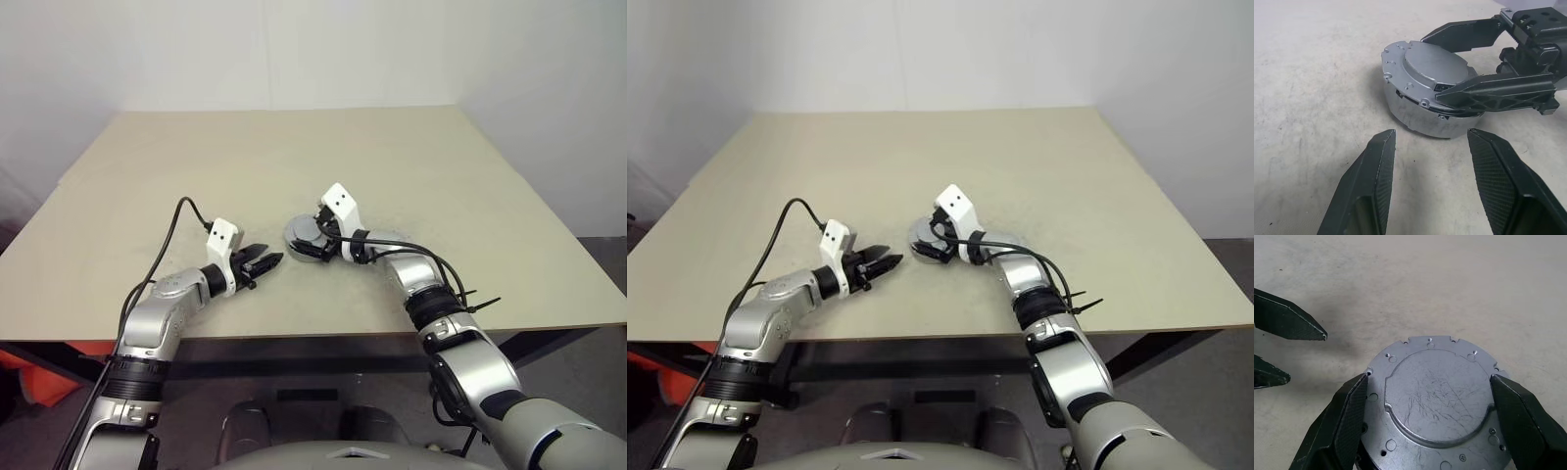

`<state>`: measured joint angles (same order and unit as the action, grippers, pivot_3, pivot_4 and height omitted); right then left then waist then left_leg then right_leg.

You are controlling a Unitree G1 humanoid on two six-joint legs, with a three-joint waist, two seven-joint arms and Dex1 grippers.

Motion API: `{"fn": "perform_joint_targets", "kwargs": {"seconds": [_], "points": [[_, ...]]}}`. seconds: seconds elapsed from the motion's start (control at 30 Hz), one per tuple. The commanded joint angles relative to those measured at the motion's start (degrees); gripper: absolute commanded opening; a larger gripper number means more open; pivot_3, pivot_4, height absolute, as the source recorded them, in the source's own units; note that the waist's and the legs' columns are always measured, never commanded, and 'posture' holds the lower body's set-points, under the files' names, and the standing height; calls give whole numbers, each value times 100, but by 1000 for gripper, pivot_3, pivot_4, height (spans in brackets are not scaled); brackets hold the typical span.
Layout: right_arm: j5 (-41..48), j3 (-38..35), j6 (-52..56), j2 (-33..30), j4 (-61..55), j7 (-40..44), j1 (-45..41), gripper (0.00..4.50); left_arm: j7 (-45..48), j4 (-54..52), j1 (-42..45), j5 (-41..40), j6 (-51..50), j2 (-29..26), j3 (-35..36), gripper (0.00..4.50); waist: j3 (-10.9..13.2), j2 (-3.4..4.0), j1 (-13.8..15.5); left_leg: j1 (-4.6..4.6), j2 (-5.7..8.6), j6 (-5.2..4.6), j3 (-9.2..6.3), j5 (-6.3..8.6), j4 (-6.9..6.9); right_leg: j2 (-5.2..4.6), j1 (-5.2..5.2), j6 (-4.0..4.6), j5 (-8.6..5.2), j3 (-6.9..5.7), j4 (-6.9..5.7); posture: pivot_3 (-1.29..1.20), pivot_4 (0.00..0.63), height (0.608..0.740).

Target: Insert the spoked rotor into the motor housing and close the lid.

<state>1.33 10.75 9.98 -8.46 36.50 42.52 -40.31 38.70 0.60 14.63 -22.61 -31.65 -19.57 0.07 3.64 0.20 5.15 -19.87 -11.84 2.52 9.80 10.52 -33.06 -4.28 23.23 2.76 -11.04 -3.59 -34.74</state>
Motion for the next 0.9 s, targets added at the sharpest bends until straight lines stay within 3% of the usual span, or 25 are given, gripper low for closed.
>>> {"fn": "perform_joint_targets", "kwargs": {"seconds": [0.03,0.13,0.17,0.9], "points": [[25,-12,41,-4,-105,50,-70,4101,9,-70,130,-34,103,-33,95,2458,0,0,0,0,0,0,0,0,0,0,0,-2,-1,0,0,0,0,740],[13,-22,37,7,-63,21,-80,3203,11,-61,132,-34,112,-33,94,2458,0,0,0,0,0,0,0,0,0,0,0,-5,-3,0,1,0,0,740],[8,-27,37,10,-54,13,-83,3110,11,-59,133,-34,114,-32,94,2458,0,0,1,0,0,-1,0,1,0,0,0,-5,-3,0,1,0,0,740],[278,-154,551,-172,-598,483,-11,3110,-5,-79,77,-53,87,-26,101,2458,0,0,10,-10,0,-5,0,3,1,0,6,19,10,0,3,0,0,740]]}}
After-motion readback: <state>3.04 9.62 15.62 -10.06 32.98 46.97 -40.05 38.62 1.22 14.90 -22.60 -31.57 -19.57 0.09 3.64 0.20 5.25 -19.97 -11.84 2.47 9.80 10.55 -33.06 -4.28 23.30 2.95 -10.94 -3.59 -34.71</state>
